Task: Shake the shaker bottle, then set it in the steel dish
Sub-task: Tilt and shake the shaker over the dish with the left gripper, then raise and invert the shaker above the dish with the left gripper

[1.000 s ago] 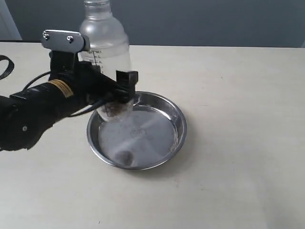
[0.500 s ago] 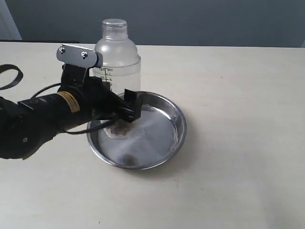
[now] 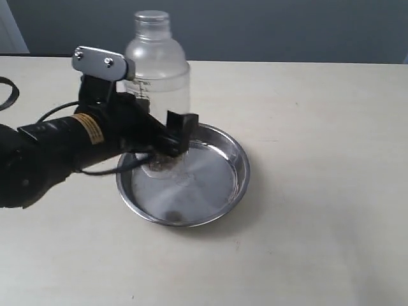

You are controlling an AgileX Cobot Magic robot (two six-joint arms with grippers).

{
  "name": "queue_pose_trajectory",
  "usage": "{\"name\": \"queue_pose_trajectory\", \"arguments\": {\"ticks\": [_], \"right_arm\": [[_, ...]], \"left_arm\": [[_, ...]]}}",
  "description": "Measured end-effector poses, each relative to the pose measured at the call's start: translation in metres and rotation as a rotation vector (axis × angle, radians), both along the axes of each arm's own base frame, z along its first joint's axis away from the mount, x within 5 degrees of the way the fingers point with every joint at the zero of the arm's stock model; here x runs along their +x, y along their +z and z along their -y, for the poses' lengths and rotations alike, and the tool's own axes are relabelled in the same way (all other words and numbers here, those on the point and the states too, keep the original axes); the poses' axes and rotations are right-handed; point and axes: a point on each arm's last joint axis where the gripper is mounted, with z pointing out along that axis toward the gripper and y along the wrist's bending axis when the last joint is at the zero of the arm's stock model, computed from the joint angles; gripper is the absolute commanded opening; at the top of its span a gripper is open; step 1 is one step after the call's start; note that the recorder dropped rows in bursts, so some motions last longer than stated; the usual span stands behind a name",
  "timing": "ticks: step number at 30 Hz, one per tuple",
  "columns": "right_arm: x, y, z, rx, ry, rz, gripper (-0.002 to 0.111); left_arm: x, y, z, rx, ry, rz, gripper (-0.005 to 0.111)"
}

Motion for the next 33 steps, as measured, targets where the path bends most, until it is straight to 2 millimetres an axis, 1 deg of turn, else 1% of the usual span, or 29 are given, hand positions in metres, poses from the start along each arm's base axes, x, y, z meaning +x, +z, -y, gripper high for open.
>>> {"name": "queue_pose_trajectory", "arguments": {"ticks": [1,3,4,5,7,9,10,11,12,13,14,15,16,17,18,19,20,21,22,23,24,25,26,27,28,30,31,32,33], "right_arm": [[0.000,0.000,0.000,0.000,0.000,0.000,-0.001],[0.000,0.000,0.000,0.000,0.000,0.000,-0.001],[0.000,0.000,0.000,0.000,0.000,0.000,-0.001],[0.000,0.000,0.000,0.000,0.000,0.000,-0.001],[0.000,0.000,0.000,0.000,0.000,0.000,-0.001],[0.000,0.000,0.000,0.000,0.000,0.000,-0.001],[0.000,0.000,0.000,0.000,0.000,0.000,-0.001],[0.000,0.000,0.000,0.000,0.000,0.000,-0.001],[0.000,0.000,0.000,0.000,0.000,0.000,-0.001],[0.000,0.000,0.000,0.000,0.000,0.000,-0.001],[0.000,0.000,0.000,0.000,0.000,0.000,-0.001],[0.000,0.000,0.000,0.000,0.000,0.000,-0.001],[0.000,0.000,0.000,0.000,0.000,0.000,-0.001],[0.000,0.000,0.000,0.000,0.000,0.000,-0.001],[0.000,0.000,0.000,0.000,0.000,0.000,-0.001],[0.000,0.000,0.000,0.000,0.000,0.000,-0.001],[0.000,0.000,0.000,0.000,0.000,0.000,-0.001],[0.000,0.000,0.000,0.000,0.000,0.000,-0.001],[0.000,0.000,0.000,0.000,0.000,0.000,-0.001],[0.000,0.000,0.000,0.000,0.000,0.000,-0.001],[0.000,0.000,0.000,0.000,0.000,0.000,-0.001],[0.000,0.000,0.000,0.000,0.000,0.000,-0.001],[0.000,0.000,0.000,0.000,0.000,0.000,-0.001],[0.000,0.000,0.000,0.000,0.000,0.000,-0.001],[0.000,0.000,0.000,0.000,0.000,0.000,-0.001],[0.000,0.000,0.000,0.000,0.000,0.000,-0.001],[0.000,0.000,0.000,0.000,0.000,0.000,-0.001],[0.000,0.000,0.000,0.000,0.000,0.000,-0.001],[0.000,0.000,0.000,0.000,0.000,0.000,-0.001]], "left_arm": [[-0.006,0.000,0.009,0.065,-0.105,0.024,0.000],[-0.015,-0.003,0.020,0.103,-0.207,0.031,0.000],[-0.014,-0.004,0.022,0.085,-0.202,0.026,0.000],[-0.006,0.002,0.018,0.030,-0.142,0.021,0.000],[-0.001,0.025,0.018,-0.010,-0.138,0.086,0.000],[-0.002,0.065,0.020,-0.049,-0.178,0.231,0.000],[-0.004,0.088,0.020,-0.115,-0.177,0.309,0.000],[-0.004,0.087,0.020,-0.140,-0.170,0.311,0.000],[-0.001,0.076,0.021,-0.156,-0.153,0.276,0.000],[0.004,0.057,0.023,-0.153,-0.135,0.220,0.000],[0.009,0.009,0.025,-0.104,-0.103,0.036,0.000],[0.007,-0.006,0.026,-0.072,-0.110,-0.033,0.000],[0.004,-0.004,0.028,-0.041,-0.152,-0.043,0.000],[0.002,0.022,0.032,-0.031,-0.220,0.060,0.000],[0.000,0.068,0.035,-0.072,-0.252,0.218,0.000],[-0.002,0.101,0.034,-0.129,-0.249,0.323,0.000],[-0.004,0.114,0.032,-0.171,-0.238,0.365,0.000],[-0.002,0.103,0.034,-0.188,-0.234,0.349,0.000],[0.006,0.058,0.040,-0.149,-0.233,0.236,0.000],[0.011,0.009,0.042,-0.066,-0.222,0.072,0.000],[0.009,-0.010,0.041,-0.019,-0.216,-0.010,0.000],[0.008,-0.015,0.040,0.008,-0.223,-0.033,0.000],[0.006,-0.007,0.040,0.010,-0.236,-0.011,0.000],[0.005,0.013,0.040,-0.009,-0.251,0.051,0.000],[0.003,0.036,0.041,-0.043,-0.263,0.129,0.000],[-0.005,0.093,0.038,-0.128,-0.283,0.332,0.000],[-0.010,0.107,0.035,-0.148,-0.281,0.385,0.000],[-0.011,0.112,0.033,-0.158,-0.273,0.413,0.000],[-0.011,0.101,0.032,-0.154,-0.259,0.396,0.000]]}}
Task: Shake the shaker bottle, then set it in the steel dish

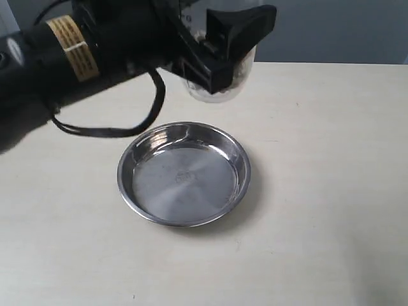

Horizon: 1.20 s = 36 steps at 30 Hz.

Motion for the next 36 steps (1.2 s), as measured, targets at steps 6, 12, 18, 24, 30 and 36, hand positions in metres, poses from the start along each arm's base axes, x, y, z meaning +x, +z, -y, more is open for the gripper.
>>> {"name": "queue_pose_trajectory", "arguments": {"ticks": [6,12,18,24,30,36], "right_arm": [[0.000,0.000,0.000,0.000,0.000,0.000,-0.001],[0.000,0.000,0.000,0.000,0.000,0.000,-0.001],[0.000,0.000,0.000,0.000,0.000,0.000,-0.001],[0.000,0.000,0.000,0.000,0.000,0.000,-0.001],[0.000,0.000,0.000,0.000,0.000,0.000,-0.001],[0.000,0.000,0.000,0.000,0.000,0.000,-0.001]], "left_arm": [[0.006,-0.100,0.001,0.229,0.049,-0.308,0.000],[-0.010,0.011,-0.001,-0.047,-0.009,0.065,0.000],[0.014,-0.122,-0.009,0.197,0.124,-0.369,0.000],[0.001,-0.028,-0.009,0.028,0.023,-0.065,0.000],[0.001,-0.046,-0.018,0.019,0.100,-0.082,0.000],[0.002,-0.072,-0.020,0.126,0.113,-0.217,0.000]]}}
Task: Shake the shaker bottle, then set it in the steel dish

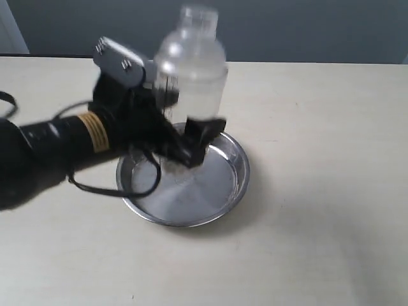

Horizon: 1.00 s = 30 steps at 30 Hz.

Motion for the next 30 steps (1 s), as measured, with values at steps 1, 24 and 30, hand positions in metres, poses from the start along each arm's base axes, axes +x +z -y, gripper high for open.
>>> {"name": "queue_pose_trajectory", "arguments": {"ticks": [1,24,30], "right_arm": [[0.000,0.000,0.000,0.000,0.000,0.000,-0.001],[0.000,0.000,0.000,0.000,0.000,0.000,-0.001],[0.000,0.000,0.000,0.000,0.000,0.000,-0.001]], "left_arm": [[-0.003,0.027,0.000,-0.043,-0.020,0.096,0.000],[-0.012,0.050,-0.009,-0.130,0.013,0.212,0.000],[-0.007,-0.009,-0.001,0.039,-0.003,-0.039,0.000]]}}
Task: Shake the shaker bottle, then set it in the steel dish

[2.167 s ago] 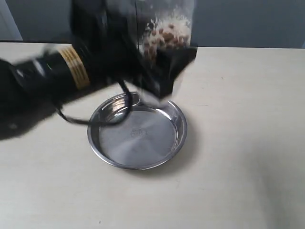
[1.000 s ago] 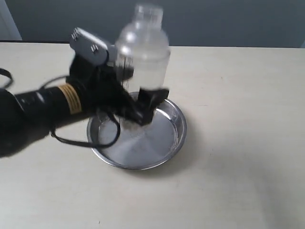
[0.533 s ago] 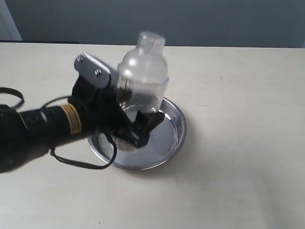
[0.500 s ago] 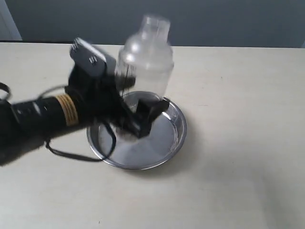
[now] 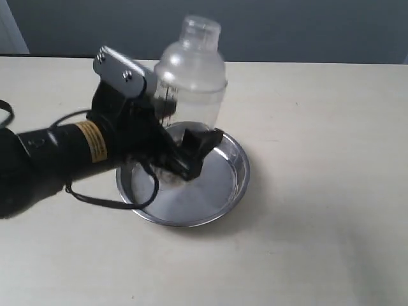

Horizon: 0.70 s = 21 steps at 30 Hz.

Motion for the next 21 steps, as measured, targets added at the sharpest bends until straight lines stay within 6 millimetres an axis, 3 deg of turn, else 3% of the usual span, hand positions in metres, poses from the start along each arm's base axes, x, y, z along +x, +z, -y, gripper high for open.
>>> {"name": "queue_pose_trajectory", "arguments": {"ticks": [4,6,8,12,14,15,19,21], "right_arm": [[0.000,0.000,0.000,0.000,0.000,0.000,-0.001],[0.000,0.000,0.000,0.000,0.000,0.000,-0.001],[0.000,0.000,0.000,0.000,0.000,0.000,-0.001],[0.000,0.000,0.000,0.000,0.000,0.000,-0.001],[0.000,0.000,0.000,0.000,0.000,0.000,-0.001],[0.000,0.000,0.000,0.000,0.000,0.000,-0.001],[0.000,0.000,0.000,0.000,0.000,0.000,-0.001],[0.000,0.000,0.000,0.000,0.000,0.000,-0.001]], "left_arm": [[-0.014,0.089,0.002,-0.211,-0.061,0.314,0.000],[-0.017,0.098,0.000,-0.259,-0.053,0.353,0.000],[-0.009,0.073,0.003,-0.223,-0.020,0.286,0.000],[0.006,-0.021,0.007,-0.025,0.041,-0.022,0.000],[0.003,-0.028,0.007,-0.006,0.025,-0.065,0.000],[0.001,-0.017,0.008,-0.041,0.005,-0.027,0.000],[-0.011,0.067,0.007,-0.252,-0.073,0.258,0.000],[-0.013,0.079,0.005,-0.271,-0.068,0.315,0.000]]}}
